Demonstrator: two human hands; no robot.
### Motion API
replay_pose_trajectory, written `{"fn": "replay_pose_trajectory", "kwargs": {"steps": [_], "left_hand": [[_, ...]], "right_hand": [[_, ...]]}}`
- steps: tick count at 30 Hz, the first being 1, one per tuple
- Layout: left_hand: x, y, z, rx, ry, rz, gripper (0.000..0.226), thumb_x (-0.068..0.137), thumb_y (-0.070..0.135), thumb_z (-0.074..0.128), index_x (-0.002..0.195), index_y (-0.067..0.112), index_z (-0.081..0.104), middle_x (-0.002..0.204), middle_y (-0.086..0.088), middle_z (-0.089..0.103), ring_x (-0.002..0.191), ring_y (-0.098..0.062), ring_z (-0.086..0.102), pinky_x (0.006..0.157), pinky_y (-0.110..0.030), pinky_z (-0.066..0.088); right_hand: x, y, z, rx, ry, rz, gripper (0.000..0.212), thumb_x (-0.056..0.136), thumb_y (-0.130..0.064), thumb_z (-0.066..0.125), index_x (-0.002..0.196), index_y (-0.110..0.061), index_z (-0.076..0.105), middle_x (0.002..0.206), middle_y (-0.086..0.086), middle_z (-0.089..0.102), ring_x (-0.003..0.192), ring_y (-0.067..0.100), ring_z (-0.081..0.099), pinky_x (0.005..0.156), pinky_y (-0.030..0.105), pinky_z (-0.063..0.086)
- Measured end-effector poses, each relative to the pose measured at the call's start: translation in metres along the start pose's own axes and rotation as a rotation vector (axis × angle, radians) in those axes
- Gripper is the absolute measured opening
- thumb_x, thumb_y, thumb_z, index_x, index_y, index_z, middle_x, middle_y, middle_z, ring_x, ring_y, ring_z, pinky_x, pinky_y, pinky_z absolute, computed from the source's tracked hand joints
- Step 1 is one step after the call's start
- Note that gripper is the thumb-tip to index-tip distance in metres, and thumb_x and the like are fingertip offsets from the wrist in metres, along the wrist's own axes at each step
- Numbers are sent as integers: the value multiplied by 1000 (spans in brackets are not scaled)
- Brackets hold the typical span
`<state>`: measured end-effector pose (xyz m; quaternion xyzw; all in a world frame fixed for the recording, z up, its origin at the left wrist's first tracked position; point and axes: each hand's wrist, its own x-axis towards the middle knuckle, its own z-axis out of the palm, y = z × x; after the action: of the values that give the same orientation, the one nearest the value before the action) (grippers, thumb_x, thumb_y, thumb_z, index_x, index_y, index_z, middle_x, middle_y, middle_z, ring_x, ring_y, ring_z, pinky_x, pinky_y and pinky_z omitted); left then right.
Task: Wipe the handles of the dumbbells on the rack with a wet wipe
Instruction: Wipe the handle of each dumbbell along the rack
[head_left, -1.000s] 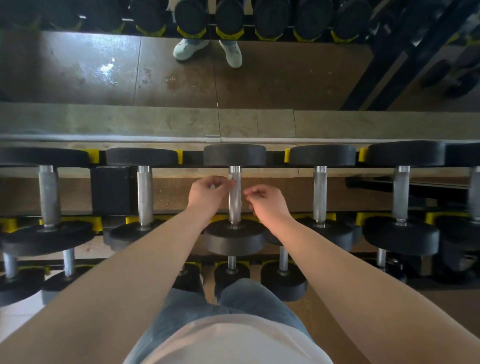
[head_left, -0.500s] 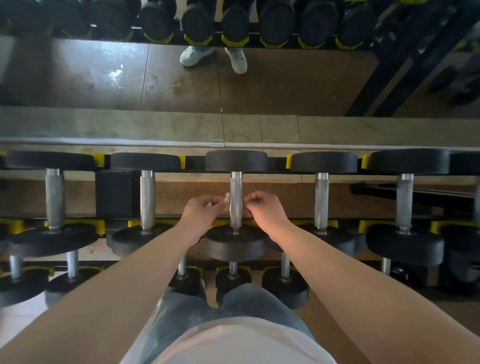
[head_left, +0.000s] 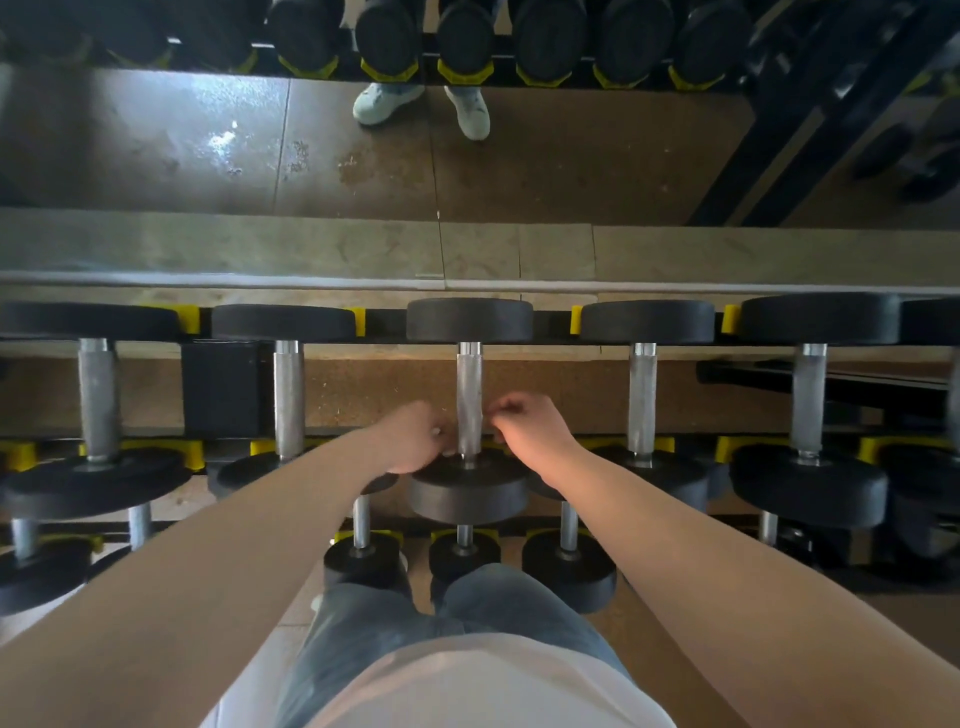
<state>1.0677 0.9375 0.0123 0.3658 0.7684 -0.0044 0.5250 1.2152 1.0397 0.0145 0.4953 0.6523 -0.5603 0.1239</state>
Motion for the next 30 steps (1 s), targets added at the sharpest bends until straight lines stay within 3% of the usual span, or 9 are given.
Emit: {"fn": "replay_pose_trajectory", "kwargs": {"steps": [8, 12, 14, 16, 19, 21, 24, 27, 30], "left_hand": [[13, 25, -29, -631, 228, -25, 34, 103, 10, 55, 136, 10, 63, 119, -26, 66, 85, -26, 64, 67, -30, 52], [9, 12, -18, -335, 87, 49, 31, 105, 13, 52, 134, 14, 65, 124, -12, 69, 108, -30, 64, 94, -40, 51], [10, 4, -10, -39, -93, 60, 30, 106, 19, 54, 133, 16, 66, 132, -8, 66, 116, -25, 62, 99, -37, 49], [13, 0, -7, 5, -146, 52, 30, 105, 19, 54, 133, 17, 66, 132, -5, 65, 117, -24, 61, 101, -38, 48], [19, 1, -16, -404, -115, 2, 21, 103, 12, 54, 117, 23, 66, 103, -8, 68, 82, -20, 57, 74, -32, 49], [28, 5, -26, -671, -27, -48, 19, 102, 5, 52, 104, 20, 65, 77, -7, 57, 59, -16, 41, 56, -28, 36], [36, 11, -34, -949, 128, -32, 19, 103, 3, 47, 95, 12, 62, 69, -5, 43, 53, -13, 33, 48, -26, 27], [29, 16, -29, -851, 201, 27, 22, 104, 5, 47, 108, 14, 66, 68, -2, 48, 57, -15, 37, 52, -28, 30], [17, 8, -22, -483, 157, 87, 24, 106, 13, 50, 117, 24, 68, 87, 3, 66, 77, -15, 59, 68, -27, 47]], "right_hand": [[2, 2, -5, 136, 28, 78, 16, 103, -13, 53, 106, -25, 63, 104, 0, 67, 86, 11, 66, 67, 20, 50], [1, 6, -6, 168, 34, 90, 17, 104, -13, 53, 103, -27, 62, 106, -1, 65, 88, 11, 65, 70, 22, 54], [0, 10, -6, 162, 27, 93, 17, 104, -12, 52, 108, -26, 62, 109, -1, 64, 90, 12, 66, 73, 23, 55], [-1, 13, -6, 166, 20, 101, 19, 104, -11, 52, 109, -25, 62, 112, -1, 64, 91, 12, 66, 76, 24, 56], [0, 13, -7, 174, 20, 110, 19, 104, -11, 52, 110, -25, 63, 114, 0, 64, 93, 14, 66, 78, 26, 57], [0, 11, -8, 188, 27, 115, 19, 103, -11, 52, 108, -25, 63, 113, 1, 64, 94, 15, 67, 80, 28, 59], [0, 10, -6, 201, 35, 124, 19, 103, -10, 52, 105, -26, 63, 112, 1, 64, 95, 16, 67, 84, 31, 59], [-1, 10, -5, 193, 35, 119, 19, 103, -11, 52, 104, -27, 63, 109, -1, 64, 94, 15, 67, 83, 30, 59], [-2, 12, -3, 155, 25, 108, 19, 103, -11, 52, 103, -28, 61, 102, -4, 64, 92, 12, 66, 82, 28, 56]]}}
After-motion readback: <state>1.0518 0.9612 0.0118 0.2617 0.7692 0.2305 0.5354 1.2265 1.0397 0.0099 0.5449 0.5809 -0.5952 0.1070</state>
